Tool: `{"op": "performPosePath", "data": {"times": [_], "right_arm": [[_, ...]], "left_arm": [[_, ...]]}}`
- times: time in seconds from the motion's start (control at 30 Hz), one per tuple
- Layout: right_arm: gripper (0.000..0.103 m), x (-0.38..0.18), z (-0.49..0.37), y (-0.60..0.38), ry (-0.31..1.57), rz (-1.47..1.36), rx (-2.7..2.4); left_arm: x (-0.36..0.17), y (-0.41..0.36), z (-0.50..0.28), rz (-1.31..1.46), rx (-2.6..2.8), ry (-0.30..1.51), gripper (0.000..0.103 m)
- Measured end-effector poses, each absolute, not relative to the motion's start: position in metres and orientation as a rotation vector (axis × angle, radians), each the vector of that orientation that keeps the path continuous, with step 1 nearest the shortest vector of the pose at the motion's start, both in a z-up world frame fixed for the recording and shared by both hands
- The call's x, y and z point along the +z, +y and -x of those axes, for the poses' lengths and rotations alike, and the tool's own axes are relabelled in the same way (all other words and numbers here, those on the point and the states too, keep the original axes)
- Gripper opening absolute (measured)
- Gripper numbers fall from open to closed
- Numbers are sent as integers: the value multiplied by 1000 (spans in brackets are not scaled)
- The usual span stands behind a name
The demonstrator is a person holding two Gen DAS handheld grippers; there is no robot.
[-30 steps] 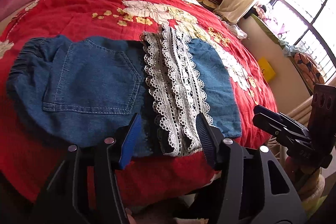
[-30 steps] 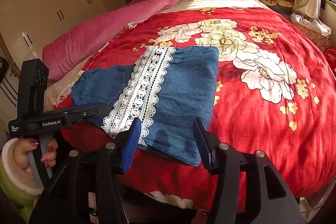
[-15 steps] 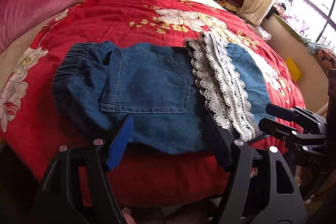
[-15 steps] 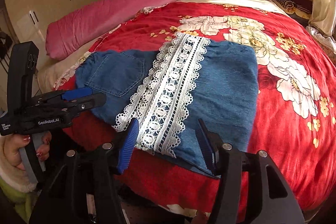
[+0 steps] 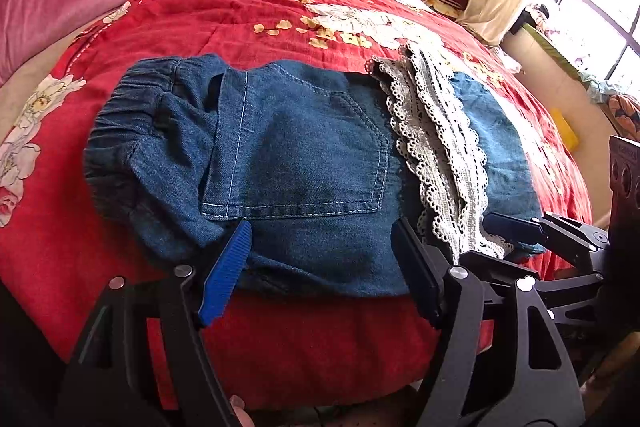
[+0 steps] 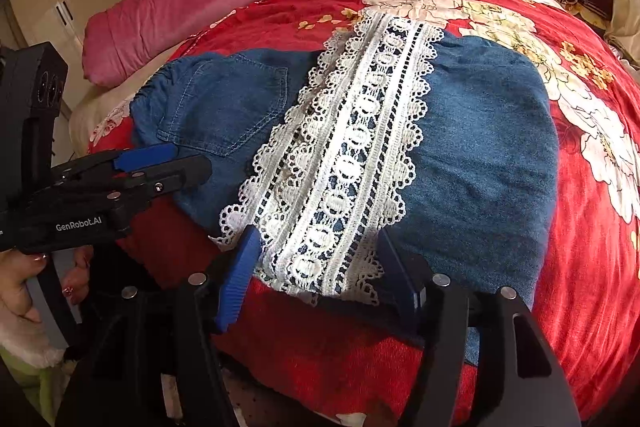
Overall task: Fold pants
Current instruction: 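Lay the folded edge down and smooth it, then open both grippers, then grasp the elastic waistband with the right gripper and lift it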
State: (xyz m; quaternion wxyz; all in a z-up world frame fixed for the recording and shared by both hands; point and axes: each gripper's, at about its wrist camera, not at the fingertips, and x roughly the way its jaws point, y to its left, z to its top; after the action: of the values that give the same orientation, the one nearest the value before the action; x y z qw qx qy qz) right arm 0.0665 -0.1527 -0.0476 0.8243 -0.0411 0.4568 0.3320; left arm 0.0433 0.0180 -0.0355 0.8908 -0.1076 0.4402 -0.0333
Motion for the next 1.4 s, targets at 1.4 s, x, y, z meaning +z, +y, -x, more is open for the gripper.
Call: {"op": "performPosePath", "data": {"times": [1.4], "right_arm": [[91, 27, -127, -44, 864, 203, 837]], "left_arm": [[-26, 116, -16, 367, 97, 846, 93]]}}
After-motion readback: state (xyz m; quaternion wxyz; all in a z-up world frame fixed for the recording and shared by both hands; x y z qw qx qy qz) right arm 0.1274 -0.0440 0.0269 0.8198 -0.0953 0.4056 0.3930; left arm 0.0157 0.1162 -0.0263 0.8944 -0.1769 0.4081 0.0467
